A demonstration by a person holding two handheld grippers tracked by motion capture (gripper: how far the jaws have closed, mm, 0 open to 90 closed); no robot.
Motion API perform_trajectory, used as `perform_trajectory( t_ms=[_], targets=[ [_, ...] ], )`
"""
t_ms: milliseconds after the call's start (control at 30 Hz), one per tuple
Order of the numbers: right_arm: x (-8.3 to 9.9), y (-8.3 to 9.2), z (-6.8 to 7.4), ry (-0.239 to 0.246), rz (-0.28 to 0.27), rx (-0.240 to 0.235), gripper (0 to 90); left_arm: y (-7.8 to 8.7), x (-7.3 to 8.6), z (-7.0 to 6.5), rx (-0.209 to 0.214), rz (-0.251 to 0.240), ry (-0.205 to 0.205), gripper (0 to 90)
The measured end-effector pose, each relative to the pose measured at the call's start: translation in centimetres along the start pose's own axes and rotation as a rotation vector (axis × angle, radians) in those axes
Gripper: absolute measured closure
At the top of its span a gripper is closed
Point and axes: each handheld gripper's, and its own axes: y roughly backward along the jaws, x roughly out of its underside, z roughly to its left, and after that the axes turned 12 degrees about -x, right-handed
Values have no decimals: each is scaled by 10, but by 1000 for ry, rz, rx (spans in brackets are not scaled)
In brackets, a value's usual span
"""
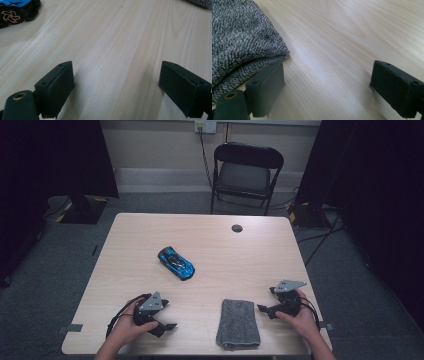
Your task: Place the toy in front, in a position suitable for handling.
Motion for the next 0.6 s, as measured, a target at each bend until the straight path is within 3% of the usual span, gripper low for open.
perform_trajectory(
  t_ms=[333, 400, 433, 467, 600],
  targets=[
    [-2, -1, 0, -11, 6, 7, 124, 0, 0, 0, 4, 2, 0, 123],
    [-12, 0, -3, -37, 46, 3, 152, 0, 0, 0, 4, 2, 0, 122],
    [-12, 0, -3, -37, 46, 3, 152, 0, 0, 0, 4, 2, 1, 122],
    [-19, 1, -4, -54, 53, 35, 152, 0, 0, 0, 4, 2, 0, 122],
    [-31, -2, -5, -57, 48, 28, 153, 0, 0, 0, 4, 2, 0, 122]
  ],
)
